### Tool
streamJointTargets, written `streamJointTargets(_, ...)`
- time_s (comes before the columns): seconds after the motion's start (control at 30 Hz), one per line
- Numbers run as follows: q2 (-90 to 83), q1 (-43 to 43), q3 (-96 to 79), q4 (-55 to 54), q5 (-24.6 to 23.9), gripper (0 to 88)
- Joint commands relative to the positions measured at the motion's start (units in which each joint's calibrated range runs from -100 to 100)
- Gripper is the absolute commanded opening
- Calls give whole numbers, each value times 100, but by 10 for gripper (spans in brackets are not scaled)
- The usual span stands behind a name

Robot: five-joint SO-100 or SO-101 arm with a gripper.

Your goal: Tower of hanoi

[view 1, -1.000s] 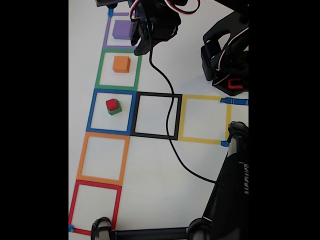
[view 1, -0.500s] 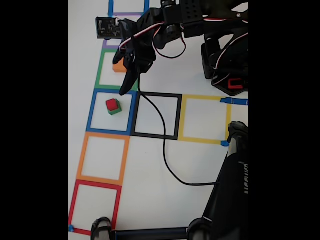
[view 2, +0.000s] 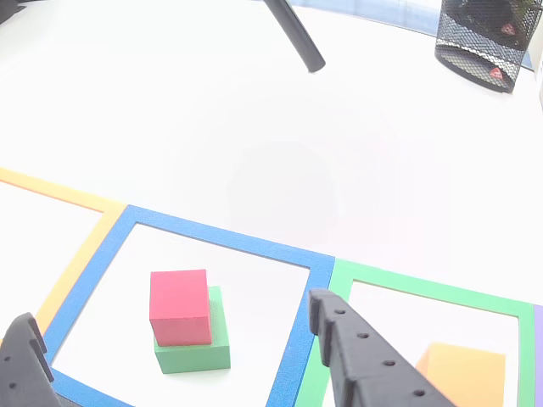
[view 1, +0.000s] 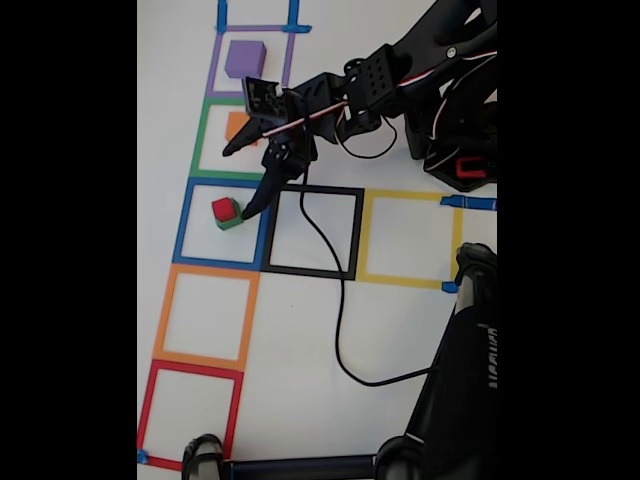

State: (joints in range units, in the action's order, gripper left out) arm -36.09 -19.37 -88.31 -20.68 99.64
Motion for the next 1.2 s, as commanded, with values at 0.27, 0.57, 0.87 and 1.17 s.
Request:
streamJointTargets(0.27,2798,-29,177,-3293,36,366)
streamJointTargets(0.57,4413,-220,968,-4361,36,361)
streamJointTargets(0.87,5317,-556,1213,-5098,36,356)
streamJointTargets(1.17,5963,-498,1995,-5139,36,351)
